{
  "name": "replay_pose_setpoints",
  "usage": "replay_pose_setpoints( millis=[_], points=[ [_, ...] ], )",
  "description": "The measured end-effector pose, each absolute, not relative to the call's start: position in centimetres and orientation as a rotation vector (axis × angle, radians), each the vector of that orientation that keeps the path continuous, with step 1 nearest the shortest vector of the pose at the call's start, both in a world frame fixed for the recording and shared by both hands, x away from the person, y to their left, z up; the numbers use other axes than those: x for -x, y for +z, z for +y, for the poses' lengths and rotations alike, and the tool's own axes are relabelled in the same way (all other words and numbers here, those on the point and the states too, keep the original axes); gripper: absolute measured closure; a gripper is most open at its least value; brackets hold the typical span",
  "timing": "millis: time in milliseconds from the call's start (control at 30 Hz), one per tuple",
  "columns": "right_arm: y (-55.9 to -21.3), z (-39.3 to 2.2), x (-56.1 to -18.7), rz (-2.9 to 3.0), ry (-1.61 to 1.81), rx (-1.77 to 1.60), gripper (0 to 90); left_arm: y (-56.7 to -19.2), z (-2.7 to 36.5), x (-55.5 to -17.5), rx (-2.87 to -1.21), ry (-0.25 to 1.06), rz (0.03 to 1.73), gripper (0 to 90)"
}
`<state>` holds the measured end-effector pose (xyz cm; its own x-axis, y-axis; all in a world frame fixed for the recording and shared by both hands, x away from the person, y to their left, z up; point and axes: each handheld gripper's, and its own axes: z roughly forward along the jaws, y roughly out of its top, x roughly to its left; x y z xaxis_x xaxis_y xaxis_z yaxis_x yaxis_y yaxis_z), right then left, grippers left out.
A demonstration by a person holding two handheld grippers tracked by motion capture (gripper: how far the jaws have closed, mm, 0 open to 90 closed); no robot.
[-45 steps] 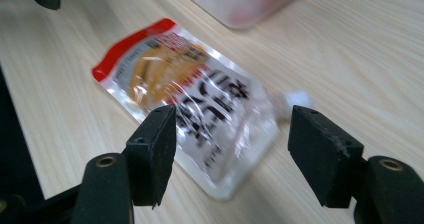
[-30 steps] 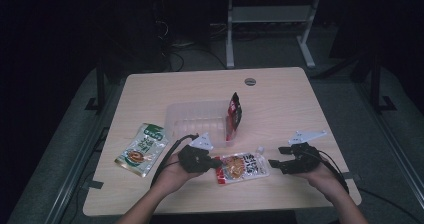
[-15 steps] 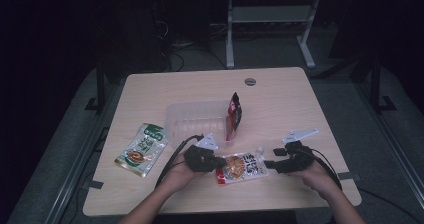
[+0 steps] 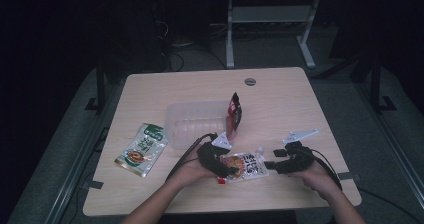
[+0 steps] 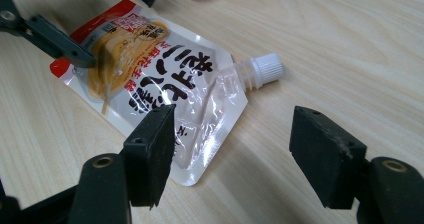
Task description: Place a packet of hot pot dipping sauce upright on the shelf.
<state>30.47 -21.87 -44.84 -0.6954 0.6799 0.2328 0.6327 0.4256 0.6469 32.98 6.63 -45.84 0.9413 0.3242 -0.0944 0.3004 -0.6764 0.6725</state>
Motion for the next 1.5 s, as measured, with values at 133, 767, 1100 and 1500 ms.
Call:
replay_pose_setpoints(
  millis=[133,767,1100,1500],
  points=[
    [-44.9,-21.8,-30.4,2.611,1.131,-1.195,34.0,-46.4,6.5,-33.1,-2.381,0.035,0.434,18.4],
    [-45.2,-21.2,-30.5,2.657,1.189,-1.188,32.4,-46.3,7.5,-32.8,-2.330,0.074,0.426,81.1],
    [-46.0,-20.0,-31.2,2.728,1.228,-1.196,37.6,-46.4,7.3,-32.6,-2.329,0.083,0.417,85.2],
    [-46.4,-18.8,-31.8,2.781,1.312,-1.193,67.3,-46.7,7.5,-32.7,-2.303,0.057,0.436,85.7]
  ],
)
